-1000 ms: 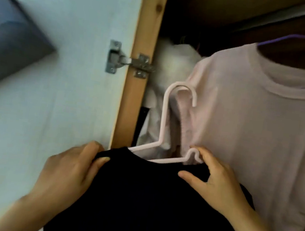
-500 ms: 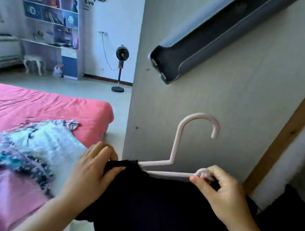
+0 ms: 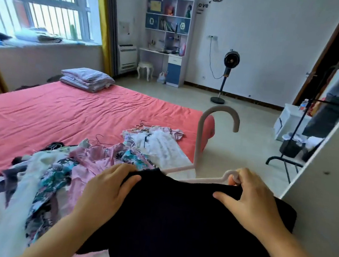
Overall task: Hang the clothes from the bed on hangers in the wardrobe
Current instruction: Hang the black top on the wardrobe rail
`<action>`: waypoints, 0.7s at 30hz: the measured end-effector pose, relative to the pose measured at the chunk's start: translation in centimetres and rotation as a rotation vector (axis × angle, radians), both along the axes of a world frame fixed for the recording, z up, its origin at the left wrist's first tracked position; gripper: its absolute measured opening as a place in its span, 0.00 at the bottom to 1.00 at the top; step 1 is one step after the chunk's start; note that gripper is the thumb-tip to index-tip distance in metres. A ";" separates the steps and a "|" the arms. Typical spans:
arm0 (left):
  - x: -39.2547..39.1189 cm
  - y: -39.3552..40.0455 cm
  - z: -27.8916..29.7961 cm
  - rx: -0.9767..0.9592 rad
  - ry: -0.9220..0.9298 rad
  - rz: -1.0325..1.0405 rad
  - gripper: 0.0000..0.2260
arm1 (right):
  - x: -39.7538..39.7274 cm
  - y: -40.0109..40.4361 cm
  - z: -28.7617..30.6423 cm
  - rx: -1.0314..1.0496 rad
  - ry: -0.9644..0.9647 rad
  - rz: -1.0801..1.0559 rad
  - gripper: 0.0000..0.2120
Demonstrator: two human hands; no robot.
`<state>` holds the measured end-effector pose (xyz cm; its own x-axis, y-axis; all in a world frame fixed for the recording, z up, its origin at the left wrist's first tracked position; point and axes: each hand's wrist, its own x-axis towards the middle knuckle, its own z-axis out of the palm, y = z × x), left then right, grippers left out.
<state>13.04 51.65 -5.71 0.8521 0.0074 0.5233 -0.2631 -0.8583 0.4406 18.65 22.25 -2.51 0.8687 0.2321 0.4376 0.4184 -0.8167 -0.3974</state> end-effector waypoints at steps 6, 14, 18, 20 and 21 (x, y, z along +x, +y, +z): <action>1.8 6.1 0.4 -0.044 -0.092 0.209 0.15 | 6.9 8.0 1.5 -0.040 -0.086 0.217 0.27; 9.5 14.6 1.9 -0.016 -0.121 0.513 0.12 | 20.2 19.5 1.3 -0.092 -0.051 0.460 0.44; 15.0 18.5 -0.7 -0.051 0.055 0.596 0.06 | 27.2 25.0 -2.3 -0.122 0.128 0.556 0.48; 17.6 20.1 -2.4 -0.045 0.187 0.656 0.07 | 30.5 27.5 -5.1 -0.118 0.208 0.586 0.48; 18.8 20.7 -3.1 -0.037 0.236 0.678 0.07 | 31.9 28.6 -6.4 -0.107 0.243 0.590 0.47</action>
<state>31.79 72.39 -8.84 0.7440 0.5892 0.3151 0.4285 -0.7826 0.4515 50.59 50.85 -8.90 0.6528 0.7326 0.1928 0.7178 -0.5168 -0.4666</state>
